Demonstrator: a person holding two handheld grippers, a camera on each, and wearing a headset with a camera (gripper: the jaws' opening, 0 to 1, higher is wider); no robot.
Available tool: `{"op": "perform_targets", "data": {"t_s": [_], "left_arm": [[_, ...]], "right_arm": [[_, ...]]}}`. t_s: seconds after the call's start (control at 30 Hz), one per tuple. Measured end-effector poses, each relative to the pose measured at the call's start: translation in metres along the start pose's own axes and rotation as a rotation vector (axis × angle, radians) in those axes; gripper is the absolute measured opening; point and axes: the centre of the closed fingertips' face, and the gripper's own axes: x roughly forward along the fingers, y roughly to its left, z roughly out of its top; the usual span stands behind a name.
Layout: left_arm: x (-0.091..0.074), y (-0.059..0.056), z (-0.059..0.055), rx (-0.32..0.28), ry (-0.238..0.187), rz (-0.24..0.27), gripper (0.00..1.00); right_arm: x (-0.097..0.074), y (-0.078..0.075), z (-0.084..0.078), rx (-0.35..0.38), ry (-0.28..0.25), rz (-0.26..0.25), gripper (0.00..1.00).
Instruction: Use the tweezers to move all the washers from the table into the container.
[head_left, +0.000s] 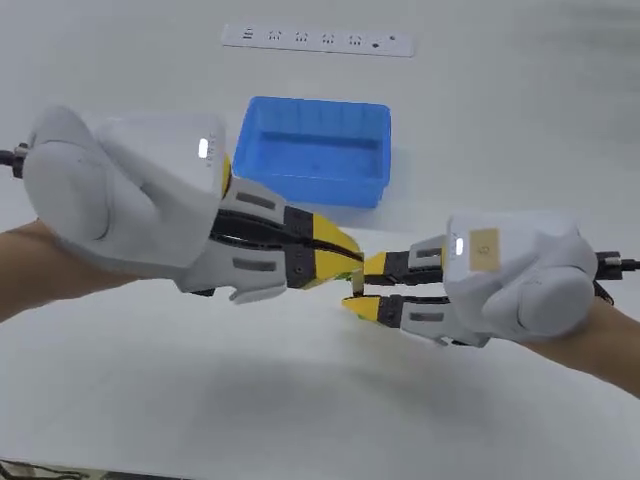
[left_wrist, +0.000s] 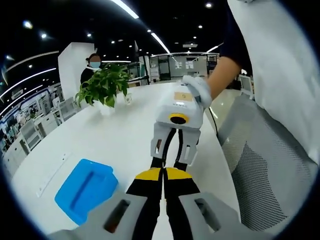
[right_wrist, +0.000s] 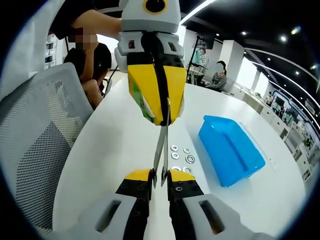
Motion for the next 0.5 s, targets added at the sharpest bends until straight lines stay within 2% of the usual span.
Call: {"op": "perform_targets", "data": {"t_s": [0.13,0.2,0.23,0.33,0.5], "left_arm": [[-0.007,0.008,0.001,-0.003,-0.007,0.025,0.04],[-0.010,0.012,0.000,-0.012,-0.005,0.046,0.04],[-0.013,0.017,0.001,-0.016,-0.010,0.067,0.04],[-0.018,0.026,-0.001,-0.016,-0.006,0.094,0.04],[-0.018,0.035,-0.004,-0.034,-0.002,0.108,0.04]], "right_arm": [[0.001,-0.006,-0.007,0.015,0.038,-0.029,0.16],[0.000,-0.008,-0.009,0.020,0.040,-0.041,0.17],[0.000,-0.011,-0.012,0.050,0.042,-0.051,0.18],[-0.002,-0.012,-0.014,0.077,0.040,-0.062,0.20],[-0.007,-0.010,-0.019,0.118,0.033,-0.066,0.21]]}}
